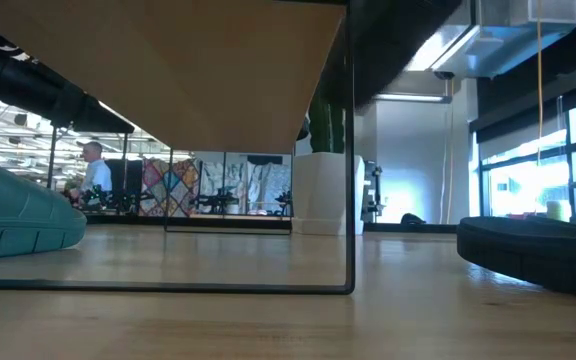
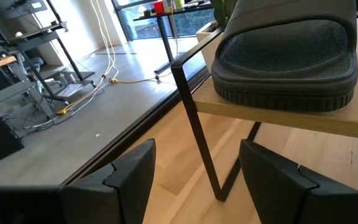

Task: Pick and place slides into the shelf
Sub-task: Put the black slides on the shelf

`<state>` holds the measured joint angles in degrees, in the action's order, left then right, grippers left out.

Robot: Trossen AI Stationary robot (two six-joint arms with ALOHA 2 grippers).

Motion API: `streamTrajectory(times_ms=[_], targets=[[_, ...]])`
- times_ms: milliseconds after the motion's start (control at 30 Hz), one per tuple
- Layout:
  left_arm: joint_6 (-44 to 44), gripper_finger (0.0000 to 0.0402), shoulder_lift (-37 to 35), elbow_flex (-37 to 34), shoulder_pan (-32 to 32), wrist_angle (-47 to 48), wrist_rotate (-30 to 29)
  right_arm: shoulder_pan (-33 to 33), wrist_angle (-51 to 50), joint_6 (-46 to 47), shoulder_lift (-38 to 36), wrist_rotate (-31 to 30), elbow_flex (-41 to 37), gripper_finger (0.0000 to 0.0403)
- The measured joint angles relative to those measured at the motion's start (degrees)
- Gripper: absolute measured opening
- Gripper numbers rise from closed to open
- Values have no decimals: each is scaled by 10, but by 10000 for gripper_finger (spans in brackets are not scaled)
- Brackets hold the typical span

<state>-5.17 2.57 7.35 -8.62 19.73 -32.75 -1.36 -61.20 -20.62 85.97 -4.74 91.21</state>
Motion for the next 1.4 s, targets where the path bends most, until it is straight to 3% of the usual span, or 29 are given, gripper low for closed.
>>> streamTrajectory(times_ms=[200, 433, 600, 900, 1167, 1400], targets=[[0, 225, 0, 0, 0, 0, 0, -10, 121, -244, 7, 7, 0, 12], [0, 225, 0, 0, 0, 0, 0, 5, 257, -438, 19, 172, -16, 12], [0, 225, 0, 0, 0, 0, 0, 34, 357, -565, 57, 196, -48, 12], [0, 225, 0, 0, 0, 0, 0, 88, 451, -630, 124, 323, -49, 12], [0, 225, 0, 0, 0, 0, -1, 113, 512, -640, 163, 375, -49, 12], [0, 225, 0, 0, 0, 0, -7, 117, 542, -623, 190, 381, -49, 12]])
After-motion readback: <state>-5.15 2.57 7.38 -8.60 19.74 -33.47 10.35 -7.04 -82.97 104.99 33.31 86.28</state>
